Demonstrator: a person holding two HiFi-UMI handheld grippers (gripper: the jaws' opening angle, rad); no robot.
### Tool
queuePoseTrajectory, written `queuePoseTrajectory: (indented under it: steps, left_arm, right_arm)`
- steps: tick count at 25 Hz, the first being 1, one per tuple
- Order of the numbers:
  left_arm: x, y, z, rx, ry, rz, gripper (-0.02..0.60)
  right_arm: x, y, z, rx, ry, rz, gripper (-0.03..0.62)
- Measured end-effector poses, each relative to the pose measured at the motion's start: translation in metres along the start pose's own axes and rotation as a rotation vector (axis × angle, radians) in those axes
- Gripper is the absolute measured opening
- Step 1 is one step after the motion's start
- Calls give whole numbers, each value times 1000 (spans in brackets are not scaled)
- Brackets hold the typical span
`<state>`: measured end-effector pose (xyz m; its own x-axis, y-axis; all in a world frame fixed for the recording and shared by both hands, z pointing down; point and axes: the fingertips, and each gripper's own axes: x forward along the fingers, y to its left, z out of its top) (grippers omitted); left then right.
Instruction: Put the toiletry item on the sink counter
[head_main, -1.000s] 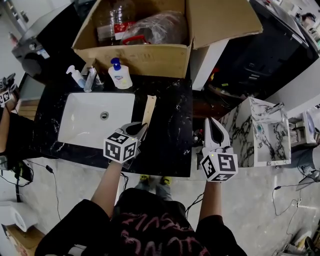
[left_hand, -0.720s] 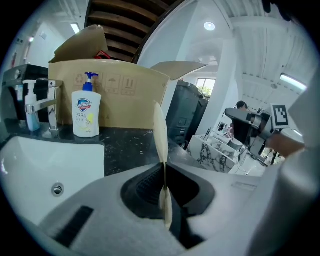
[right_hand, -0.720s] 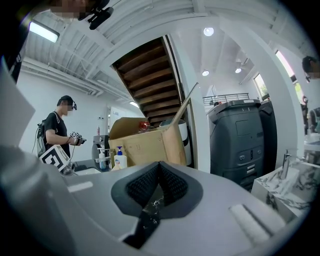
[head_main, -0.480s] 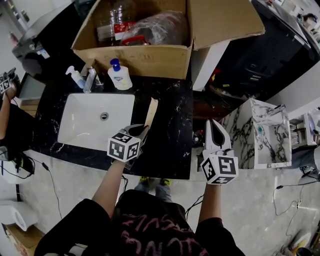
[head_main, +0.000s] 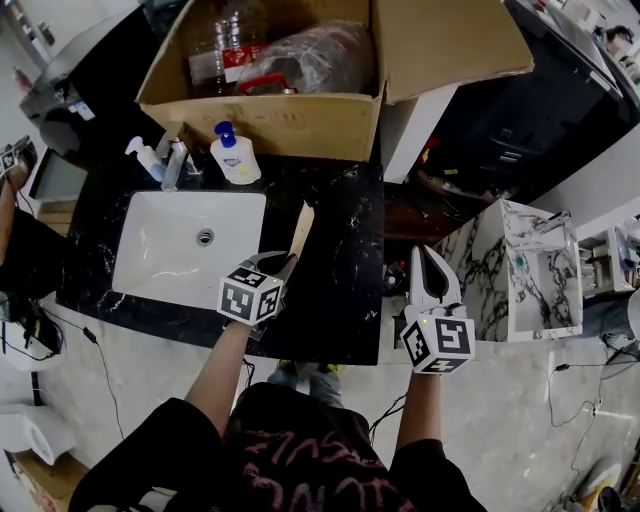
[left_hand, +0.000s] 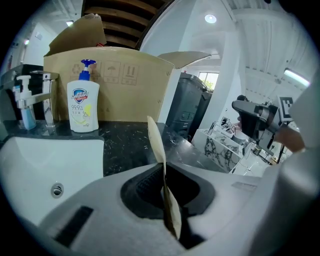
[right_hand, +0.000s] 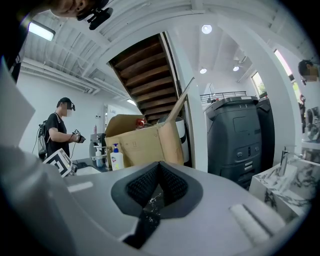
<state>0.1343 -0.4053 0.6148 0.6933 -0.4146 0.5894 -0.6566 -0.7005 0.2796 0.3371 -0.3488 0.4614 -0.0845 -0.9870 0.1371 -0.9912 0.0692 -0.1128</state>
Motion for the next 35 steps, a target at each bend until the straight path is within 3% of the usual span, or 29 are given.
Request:
queuePoseTrajectory:
  steps: [12,19,29,35]
  left_arm:
    - [4,14,-1,5,0,29,38]
    - [-5,21,6,0,-34,29,81]
    - [-22,22,18,38,-77,26,104]
    - [-38,16,31,91,-114,39,78]
  right_arm:
    - [7,0,-2,-1,8,1,11]
    - [11,6,3,-2,-1,8,11]
    - [12,19,8,-5,-11,20,11]
    - [5,25,13,-7,-15,14,11]
